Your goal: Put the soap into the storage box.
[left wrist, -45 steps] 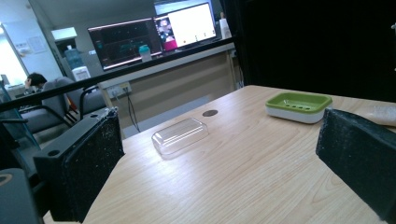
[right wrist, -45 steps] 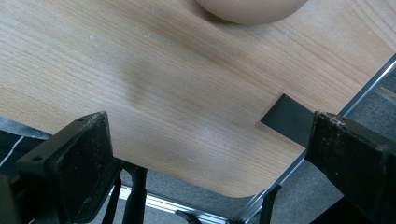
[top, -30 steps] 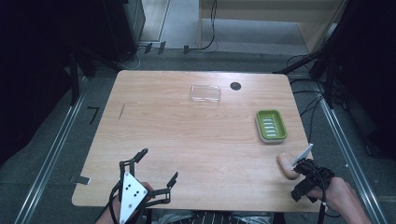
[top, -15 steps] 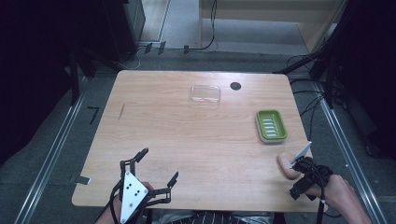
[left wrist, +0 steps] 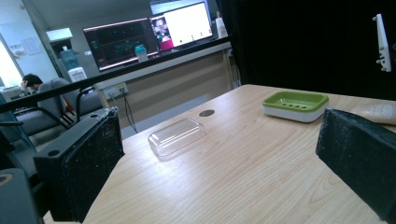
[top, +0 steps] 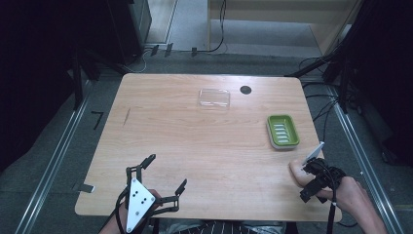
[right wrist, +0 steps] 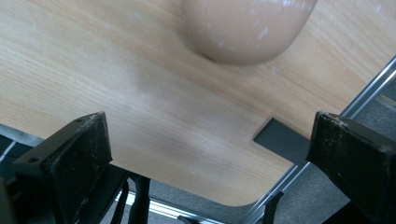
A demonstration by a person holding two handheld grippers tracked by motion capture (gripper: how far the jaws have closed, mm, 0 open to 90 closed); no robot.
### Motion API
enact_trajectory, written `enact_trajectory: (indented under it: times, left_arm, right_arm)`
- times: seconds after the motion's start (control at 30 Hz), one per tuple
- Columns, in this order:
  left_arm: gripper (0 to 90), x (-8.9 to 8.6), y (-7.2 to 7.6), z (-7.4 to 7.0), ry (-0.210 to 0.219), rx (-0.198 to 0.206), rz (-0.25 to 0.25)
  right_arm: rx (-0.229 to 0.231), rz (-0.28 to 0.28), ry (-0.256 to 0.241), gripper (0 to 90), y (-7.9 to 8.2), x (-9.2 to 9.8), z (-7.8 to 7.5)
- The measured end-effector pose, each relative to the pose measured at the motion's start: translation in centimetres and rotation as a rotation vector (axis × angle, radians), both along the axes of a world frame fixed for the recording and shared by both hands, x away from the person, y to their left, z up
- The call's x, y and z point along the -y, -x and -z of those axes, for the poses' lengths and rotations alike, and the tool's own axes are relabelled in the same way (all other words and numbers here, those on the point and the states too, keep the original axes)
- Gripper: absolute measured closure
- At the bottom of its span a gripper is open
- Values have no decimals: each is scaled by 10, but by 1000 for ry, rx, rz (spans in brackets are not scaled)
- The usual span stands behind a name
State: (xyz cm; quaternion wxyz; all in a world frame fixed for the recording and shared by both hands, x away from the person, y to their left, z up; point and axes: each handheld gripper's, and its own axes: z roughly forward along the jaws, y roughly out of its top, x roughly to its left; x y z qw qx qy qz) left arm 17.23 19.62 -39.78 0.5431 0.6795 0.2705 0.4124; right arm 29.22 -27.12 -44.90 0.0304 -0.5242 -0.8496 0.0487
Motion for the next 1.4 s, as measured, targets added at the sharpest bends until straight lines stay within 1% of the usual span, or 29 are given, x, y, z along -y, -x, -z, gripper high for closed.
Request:
enact_trajectory:
  times: [0.07, 0.1, 0.3, 0.37, 0.43, 0.6, 0.67, 0.73, 0.97, 1.03, 1.4]
  left_arm:
    - [11, 0, 0, 0, -1, 1, 3]
    - [11, 0, 0, 0, 0, 1, 3]
    - [11, 0, 0, 0, 2, 1, 2]
    - [11, 0, 0, 0, 3, 0, 1]
    - [12, 0, 0, 0, 2, 1, 2]
    - [11, 0, 0, 0, 4, 1, 1]
    - [12, 0, 0, 0, 3, 2, 3]
    - [11, 0, 0, 0, 3, 1, 4]
    - [11, 0, 0, 0, 2, 1, 4]
    - [11, 0, 0, 0, 2, 1, 4]
    - [11, -1, 0, 0, 3, 1, 3]
  right_arm:
    - [2, -7, -12, 0, -3, 0, 0]
    - [0, -2, -22, 0, -5, -1, 0]
    - [4, 14, -30, 0, -13, -3, 1]
    - [7, 1, -48, 0, -16, -3, 0]
    - [9, 11, -44, 0, -18, -4, 0]
    - [22, 16, -56, 0, -25, -6, 0]
    - [16, 30, -60, 0, -27, -7, 1]
    - [14, 26, -66, 0, -29, -7, 2]
    - [-1, 32, -57, 0, -38, -8, 5]
    - [-1, 49, -57, 0, -41, -8, 6]
    - [-4, 64, -63, 0, -56, -10, 12]
